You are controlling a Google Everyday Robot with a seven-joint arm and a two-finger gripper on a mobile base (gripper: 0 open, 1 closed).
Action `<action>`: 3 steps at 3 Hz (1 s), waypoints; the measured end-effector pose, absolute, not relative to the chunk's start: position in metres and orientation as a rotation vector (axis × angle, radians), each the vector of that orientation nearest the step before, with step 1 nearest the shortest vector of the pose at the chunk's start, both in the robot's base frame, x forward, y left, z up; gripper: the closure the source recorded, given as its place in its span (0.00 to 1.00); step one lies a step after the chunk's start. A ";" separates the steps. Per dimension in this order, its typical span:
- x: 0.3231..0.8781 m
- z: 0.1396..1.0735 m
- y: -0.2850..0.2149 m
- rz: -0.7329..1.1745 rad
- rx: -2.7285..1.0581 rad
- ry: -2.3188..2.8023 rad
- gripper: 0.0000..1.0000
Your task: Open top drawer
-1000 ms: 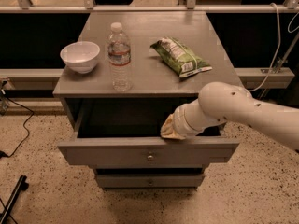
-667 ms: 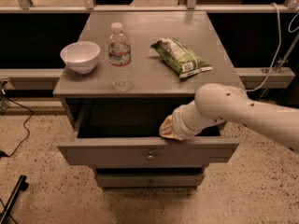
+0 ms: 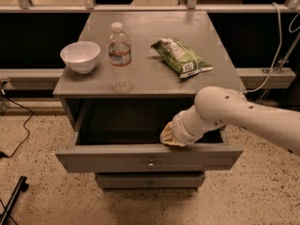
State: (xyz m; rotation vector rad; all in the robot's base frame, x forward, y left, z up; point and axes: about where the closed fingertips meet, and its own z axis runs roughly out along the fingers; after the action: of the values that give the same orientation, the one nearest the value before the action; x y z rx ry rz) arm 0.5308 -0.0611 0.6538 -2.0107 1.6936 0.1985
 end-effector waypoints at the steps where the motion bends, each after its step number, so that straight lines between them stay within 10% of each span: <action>1: 0.531 0.654 -0.061 0.199 -2.011 1.694 0.94; 2: 0.499 0.664 -0.067 0.269 -2.019 1.650 0.83; 3: 0.473 0.669 -0.070 0.341 -2.032 1.617 1.00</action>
Offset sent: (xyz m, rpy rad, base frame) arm -0.1288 -0.0277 0.0428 0.1735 0.0873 0.1565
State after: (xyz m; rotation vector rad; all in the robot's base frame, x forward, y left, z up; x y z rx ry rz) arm 0.4729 -0.0701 0.6688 -2.0320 1.6168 0.3410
